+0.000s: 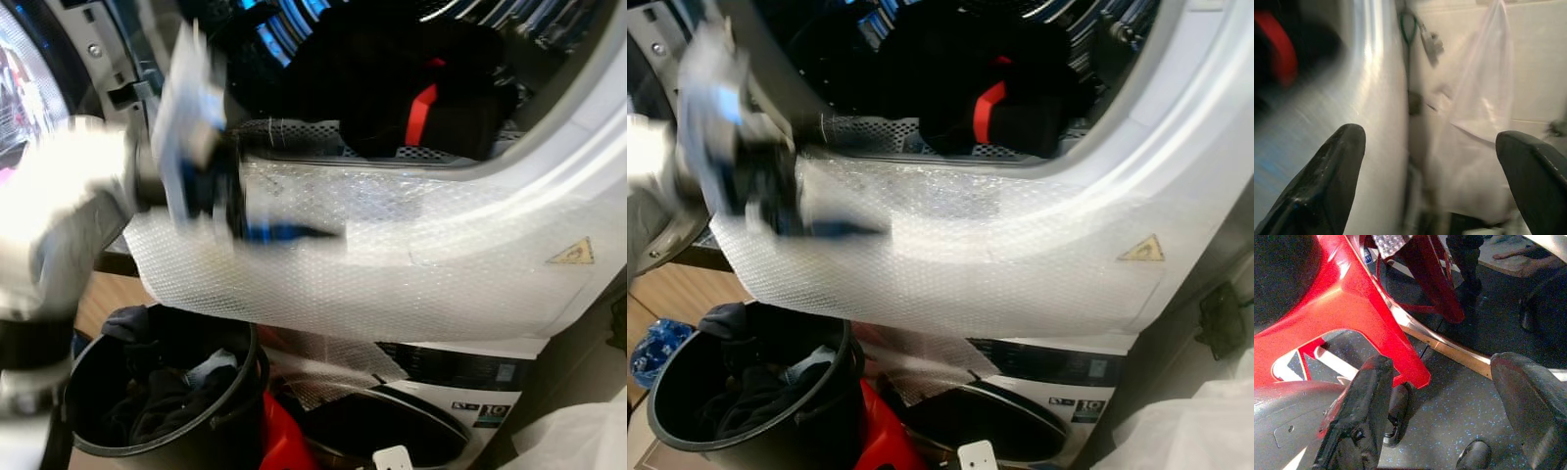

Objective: Clothes washing

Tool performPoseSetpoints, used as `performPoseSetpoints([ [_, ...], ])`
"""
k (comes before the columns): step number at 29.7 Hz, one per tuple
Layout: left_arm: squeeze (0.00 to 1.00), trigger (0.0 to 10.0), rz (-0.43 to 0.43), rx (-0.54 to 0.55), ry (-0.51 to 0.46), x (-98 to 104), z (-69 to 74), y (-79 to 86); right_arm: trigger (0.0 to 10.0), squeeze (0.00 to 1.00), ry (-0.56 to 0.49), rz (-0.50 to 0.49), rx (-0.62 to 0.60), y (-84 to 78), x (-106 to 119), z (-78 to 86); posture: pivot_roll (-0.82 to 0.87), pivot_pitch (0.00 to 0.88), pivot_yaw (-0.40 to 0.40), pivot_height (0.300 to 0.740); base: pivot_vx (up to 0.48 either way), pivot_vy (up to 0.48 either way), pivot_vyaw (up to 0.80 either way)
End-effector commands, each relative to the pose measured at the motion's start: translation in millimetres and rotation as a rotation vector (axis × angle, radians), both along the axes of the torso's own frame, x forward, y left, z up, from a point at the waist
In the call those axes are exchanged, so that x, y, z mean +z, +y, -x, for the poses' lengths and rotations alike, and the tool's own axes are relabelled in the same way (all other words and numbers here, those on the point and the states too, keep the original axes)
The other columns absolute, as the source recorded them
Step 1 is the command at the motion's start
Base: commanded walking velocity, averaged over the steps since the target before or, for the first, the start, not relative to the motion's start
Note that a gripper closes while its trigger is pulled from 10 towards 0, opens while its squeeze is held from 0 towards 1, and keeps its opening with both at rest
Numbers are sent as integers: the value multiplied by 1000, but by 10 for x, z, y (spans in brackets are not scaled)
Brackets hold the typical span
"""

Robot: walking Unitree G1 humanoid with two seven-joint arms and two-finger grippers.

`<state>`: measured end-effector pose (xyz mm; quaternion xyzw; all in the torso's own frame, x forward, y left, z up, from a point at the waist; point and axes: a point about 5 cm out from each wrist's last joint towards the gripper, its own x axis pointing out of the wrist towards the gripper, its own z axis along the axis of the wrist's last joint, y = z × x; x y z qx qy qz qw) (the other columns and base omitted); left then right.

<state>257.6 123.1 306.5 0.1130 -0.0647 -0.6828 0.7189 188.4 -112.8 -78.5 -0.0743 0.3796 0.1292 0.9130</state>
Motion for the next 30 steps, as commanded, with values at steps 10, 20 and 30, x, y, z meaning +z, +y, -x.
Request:
performPoseSetpoints([
  [10, 1000, 10000, 6, 653, 174, -537, 141, 278, 10000, 0, 35, -7, 33, 111, -12, 17, 215, 0, 148, 740, 0, 0, 0],
  [20, 0, 10000, -158, 1342, 419, -1115, 378, 942, 10000, 0, 68, 23, 76, 60, -50, 70, 271, 0, 107, 740, 0, 0, 0],
  [30, 1000, 10000, -119, 1726, 579, -1767, 551, 1374, 10000, 0, 66, 47, 115, -16, -38, 31, 290, 0, 41, 740, 0, 0, 0],
])
